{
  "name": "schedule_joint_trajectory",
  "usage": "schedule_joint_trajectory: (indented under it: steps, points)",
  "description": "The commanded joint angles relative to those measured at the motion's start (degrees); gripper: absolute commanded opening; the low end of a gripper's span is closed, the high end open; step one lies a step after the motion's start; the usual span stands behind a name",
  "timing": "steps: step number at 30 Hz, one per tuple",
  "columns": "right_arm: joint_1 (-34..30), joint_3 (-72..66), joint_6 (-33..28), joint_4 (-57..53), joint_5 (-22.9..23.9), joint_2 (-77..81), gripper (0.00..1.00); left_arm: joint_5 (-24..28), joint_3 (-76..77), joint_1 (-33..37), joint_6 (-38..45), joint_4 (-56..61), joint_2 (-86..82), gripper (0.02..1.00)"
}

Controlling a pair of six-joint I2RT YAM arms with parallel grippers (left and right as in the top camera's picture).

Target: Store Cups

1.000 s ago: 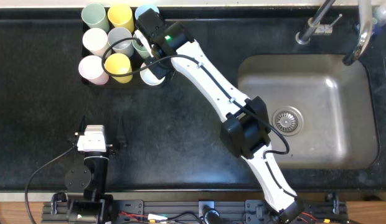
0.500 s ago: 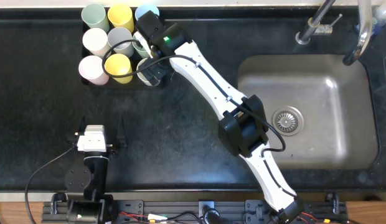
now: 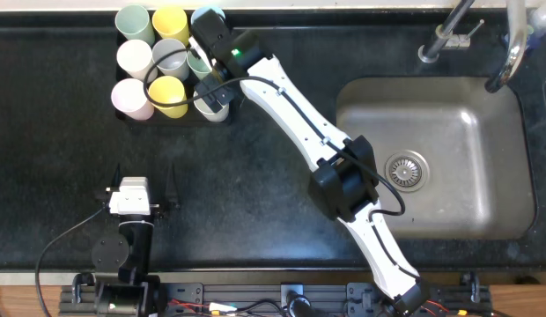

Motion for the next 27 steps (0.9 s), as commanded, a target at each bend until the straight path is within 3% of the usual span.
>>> schedule_joint_trajectory:
  steps: [1, 9, 16, 21, 27]
  points:
    - [-0.4, 9.1, 1.9, -2.7, 0.4, -0.3, 0.998, 0.3, -0.2, -0.4, 1.1, 0.0, -0.6, 0.998]
    - [-4.6, 27.0, 4.4, -12.4, 0.2, -4.0, 0.996, 0.3, -0.2, -0.4, 1.1, 0.0, -0.6, 0.998]
    - [-16.8, 26.4, 5.3, -19.8, 0.9, -15.7, 0.996, 0.3, -0.2, -0.4, 1.1, 0.0, -0.6, 0.998]
    - [-24.0, 9.4, 10.6, -19.8, 4.9, -30.4, 0.996, 0.3, -0.2, -0.4, 1.1, 0.0, -0.6, 0.998]
    - [-30.1, -29.2, 19.1, -15.2, 4.9, -54.7, 0.998, 0.3, -0.2, -0.4, 1.1, 0.0, -0.6, 0.998]
